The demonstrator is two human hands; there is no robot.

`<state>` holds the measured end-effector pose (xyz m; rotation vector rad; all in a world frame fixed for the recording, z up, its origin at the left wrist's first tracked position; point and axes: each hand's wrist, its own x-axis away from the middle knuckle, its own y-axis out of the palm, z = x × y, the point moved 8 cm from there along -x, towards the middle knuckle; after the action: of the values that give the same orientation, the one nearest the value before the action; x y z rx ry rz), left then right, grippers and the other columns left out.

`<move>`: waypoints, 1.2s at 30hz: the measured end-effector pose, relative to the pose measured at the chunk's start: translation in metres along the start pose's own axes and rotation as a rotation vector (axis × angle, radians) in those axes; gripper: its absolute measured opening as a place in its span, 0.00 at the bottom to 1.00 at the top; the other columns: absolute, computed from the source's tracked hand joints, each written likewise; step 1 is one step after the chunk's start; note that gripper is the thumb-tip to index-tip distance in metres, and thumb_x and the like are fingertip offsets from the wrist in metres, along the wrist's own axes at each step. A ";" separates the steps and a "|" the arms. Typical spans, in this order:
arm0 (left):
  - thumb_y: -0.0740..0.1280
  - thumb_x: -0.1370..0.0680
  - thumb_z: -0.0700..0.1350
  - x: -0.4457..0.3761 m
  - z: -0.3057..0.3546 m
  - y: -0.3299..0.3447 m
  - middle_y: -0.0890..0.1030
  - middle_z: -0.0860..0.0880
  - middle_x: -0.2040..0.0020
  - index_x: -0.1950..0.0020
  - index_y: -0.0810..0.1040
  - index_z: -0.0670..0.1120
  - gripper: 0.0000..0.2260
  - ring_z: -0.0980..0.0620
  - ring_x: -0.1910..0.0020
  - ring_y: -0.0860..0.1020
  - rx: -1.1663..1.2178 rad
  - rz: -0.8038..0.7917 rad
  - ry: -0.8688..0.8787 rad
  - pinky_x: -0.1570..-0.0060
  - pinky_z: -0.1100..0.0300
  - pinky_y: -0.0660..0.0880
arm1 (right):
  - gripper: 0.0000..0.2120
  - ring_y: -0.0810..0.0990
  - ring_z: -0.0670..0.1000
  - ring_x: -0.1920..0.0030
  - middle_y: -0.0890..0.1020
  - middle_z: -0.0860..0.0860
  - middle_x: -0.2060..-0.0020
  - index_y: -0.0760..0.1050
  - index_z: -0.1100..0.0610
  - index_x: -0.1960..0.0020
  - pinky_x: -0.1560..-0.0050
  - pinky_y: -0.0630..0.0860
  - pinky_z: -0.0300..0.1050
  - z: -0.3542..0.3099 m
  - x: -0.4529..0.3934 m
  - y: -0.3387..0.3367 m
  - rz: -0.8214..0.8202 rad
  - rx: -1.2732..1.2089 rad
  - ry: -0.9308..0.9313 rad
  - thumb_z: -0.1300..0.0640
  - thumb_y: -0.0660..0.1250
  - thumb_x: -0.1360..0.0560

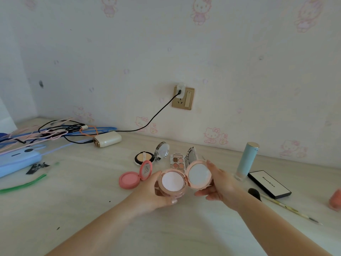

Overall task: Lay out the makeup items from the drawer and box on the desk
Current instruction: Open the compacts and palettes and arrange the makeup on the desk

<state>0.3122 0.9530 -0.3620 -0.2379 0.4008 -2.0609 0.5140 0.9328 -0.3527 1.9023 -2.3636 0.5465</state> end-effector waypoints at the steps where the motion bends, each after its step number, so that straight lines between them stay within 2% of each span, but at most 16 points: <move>1: 0.78 0.35 0.46 -0.001 -0.002 0.000 0.80 0.59 0.45 0.39 0.71 0.59 0.28 0.62 0.45 0.78 -0.053 0.006 0.015 0.44 0.66 0.75 | 0.20 0.85 0.54 0.67 0.84 0.51 0.70 0.73 0.53 0.50 0.76 0.72 0.37 0.004 -0.002 0.002 0.004 -0.015 0.018 0.40 0.50 0.20; 5: 0.73 0.42 0.59 -0.010 -0.012 -0.007 0.78 0.65 0.46 0.40 0.70 0.60 0.32 0.66 0.46 0.77 -0.331 0.114 0.037 0.43 0.60 0.76 | 0.21 0.83 0.51 0.70 0.83 0.51 0.73 0.73 0.53 0.50 0.78 0.69 0.36 0.012 -0.005 0.005 0.018 -0.018 0.052 0.40 0.49 0.20; 10: 0.70 0.43 0.66 -0.016 -0.015 -0.007 0.78 0.59 0.47 0.42 0.73 0.57 0.32 0.56 0.46 0.76 -0.622 0.181 0.051 0.53 0.62 0.73 | 0.23 0.83 0.52 0.70 0.84 0.54 0.66 0.73 0.53 0.49 0.76 0.68 0.35 0.010 -0.006 0.007 0.029 0.065 0.074 0.39 0.47 0.21; 13: 0.66 0.44 0.70 -0.017 -0.019 -0.005 0.77 0.58 0.47 0.43 0.73 0.58 0.33 0.55 0.44 0.74 -0.680 0.185 0.046 0.53 0.63 0.68 | 0.24 0.84 0.54 0.67 0.84 0.55 0.64 0.74 0.53 0.47 0.74 0.69 0.37 0.012 -0.006 0.008 0.039 0.119 0.078 0.37 0.47 0.21; 17: 0.68 0.42 0.69 -0.014 -0.019 -0.002 0.73 0.58 0.42 0.39 0.71 0.58 0.34 0.55 0.38 0.69 -0.686 0.164 0.035 0.45 0.63 0.67 | 0.22 0.84 0.52 0.67 0.84 0.53 0.65 0.73 0.48 0.52 0.72 0.70 0.37 0.010 -0.006 0.011 0.034 0.170 0.046 0.37 0.46 0.21; 19: 0.71 0.39 0.66 -0.012 -0.017 -0.001 0.72 0.56 0.39 0.36 0.69 0.58 0.33 0.54 0.36 0.67 -0.669 0.148 0.033 0.41 0.63 0.65 | 0.22 0.83 0.51 0.69 0.84 0.53 0.66 0.73 0.49 0.51 0.73 0.70 0.37 0.007 -0.006 0.014 0.026 0.182 0.037 0.37 0.46 0.21; 22: 0.73 0.35 0.62 -0.010 -0.012 -0.001 0.71 0.55 0.38 0.34 0.68 0.56 0.32 0.54 0.34 0.66 -0.668 0.152 0.043 0.40 0.64 0.63 | 0.23 0.81 0.50 0.72 0.83 0.53 0.67 0.73 0.51 0.48 0.73 0.70 0.36 0.006 -0.008 0.016 0.023 0.180 0.028 0.37 0.46 0.21; 26: 0.73 0.33 0.59 -0.008 -0.006 0.001 0.70 0.55 0.36 0.33 0.67 0.56 0.31 0.55 0.32 0.65 -0.678 0.143 0.062 0.37 0.64 0.62 | 0.26 0.77 0.47 0.75 0.80 0.51 0.67 0.74 0.51 0.43 0.76 0.65 0.35 0.006 -0.009 0.010 0.050 0.245 0.010 0.35 0.46 0.23; 30: 0.73 0.33 0.58 -0.006 -0.003 0.000 0.71 0.56 0.36 0.34 0.67 0.56 0.30 0.55 0.33 0.65 -0.669 0.138 0.044 0.40 0.64 0.62 | 0.27 0.72 0.48 0.74 0.79 0.50 0.64 0.75 0.50 0.45 0.72 0.63 0.38 0.005 -0.009 0.004 0.080 0.285 -0.010 0.35 0.46 0.23; 34: 0.72 0.35 0.62 -0.006 -0.008 0.000 0.73 0.53 0.43 0.44 0.68 0.53 0.26 0.52 0.40 0.70 -0.653 0.128 -0.026 0.49 0.61 0.64 | 0.26 0.71 0.48 0.74 0.80 0.50 0.61 0.75 0.52 0.48 0.71 0.63 0.39 0.005 -0.005 0.002 0.075 0.249 -0.014 0.36 0.46 0.22; 36: 0.71 0.34 0.63 -0.006 -0.007 -0.001 0.73 0.50 0.40 0.40 0.67 0.50 0.29 0.48 0.39 0.70 -0.658 0.131 -0.036 0.49 0.59 0.66 | 0.26 0.71 0.48 0.74 0.81 0.50 0.59 0.76 0.51 0.49 0.71 0.63 0.39 0.005 -0.004 0.000 0.073 0.236 -0.015 0.36 0.46 0.22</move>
<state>0.3123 0.9598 -0.3680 -0.6213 1.0390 -1.7362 0.5156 0.9348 -0.3585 1.9191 -2.4834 0.8558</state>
